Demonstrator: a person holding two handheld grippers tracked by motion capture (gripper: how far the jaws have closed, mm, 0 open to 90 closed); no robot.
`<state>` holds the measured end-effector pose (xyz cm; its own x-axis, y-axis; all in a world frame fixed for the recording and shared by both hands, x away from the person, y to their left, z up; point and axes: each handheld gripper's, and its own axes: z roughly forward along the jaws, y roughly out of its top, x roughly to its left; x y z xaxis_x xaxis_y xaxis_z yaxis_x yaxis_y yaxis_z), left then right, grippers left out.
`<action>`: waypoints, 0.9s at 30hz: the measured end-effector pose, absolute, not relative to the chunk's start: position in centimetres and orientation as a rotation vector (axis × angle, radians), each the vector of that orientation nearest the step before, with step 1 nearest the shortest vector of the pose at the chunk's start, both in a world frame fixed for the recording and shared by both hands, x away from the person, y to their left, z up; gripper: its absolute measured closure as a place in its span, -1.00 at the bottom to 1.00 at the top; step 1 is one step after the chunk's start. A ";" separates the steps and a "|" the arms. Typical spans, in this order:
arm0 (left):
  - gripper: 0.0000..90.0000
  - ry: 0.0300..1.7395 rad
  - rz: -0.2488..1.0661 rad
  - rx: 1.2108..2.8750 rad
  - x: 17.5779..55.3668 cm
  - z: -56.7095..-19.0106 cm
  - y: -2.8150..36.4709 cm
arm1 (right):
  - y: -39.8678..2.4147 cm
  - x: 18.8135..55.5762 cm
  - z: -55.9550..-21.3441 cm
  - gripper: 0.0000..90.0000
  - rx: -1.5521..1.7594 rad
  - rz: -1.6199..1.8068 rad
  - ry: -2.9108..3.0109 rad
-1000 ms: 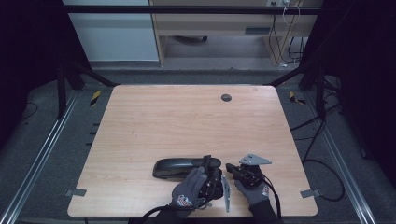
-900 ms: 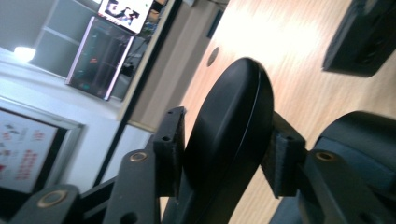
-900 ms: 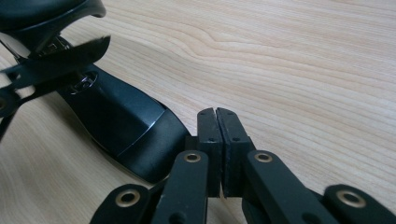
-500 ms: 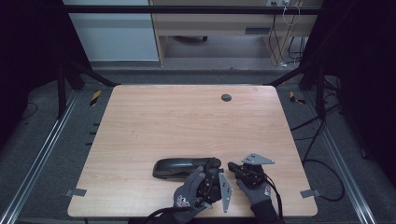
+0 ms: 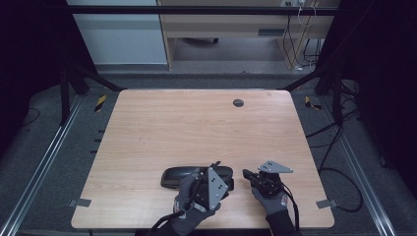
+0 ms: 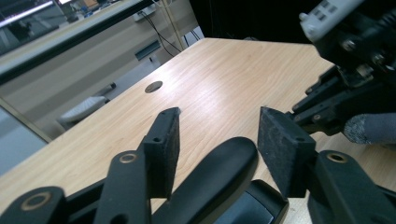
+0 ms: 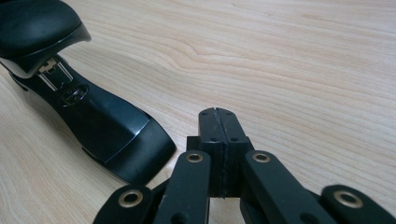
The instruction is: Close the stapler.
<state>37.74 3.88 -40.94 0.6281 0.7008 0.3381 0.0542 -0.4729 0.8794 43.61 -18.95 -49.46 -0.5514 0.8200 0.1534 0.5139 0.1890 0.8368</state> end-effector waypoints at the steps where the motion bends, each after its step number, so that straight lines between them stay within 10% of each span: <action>1: 0.13 0.612 0.867 1.917 37.9 -40.7 4.4 | -19.0 43.6 -49.4 1.00 1.260 1.301 2.138; 27: 0.45 0.886 0.772 1.800 40.6 -40.8 14.1 | -18.8 43.5 -48.4 1.00 1.225 1.344 2.109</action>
<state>40.61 14.10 -40.79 0.5378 0.8345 0.1200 0.2335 -0.2842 0.9299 43.49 -18.76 -48.39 -0.5621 0.8140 0.1463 0.4763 0.1740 0.8619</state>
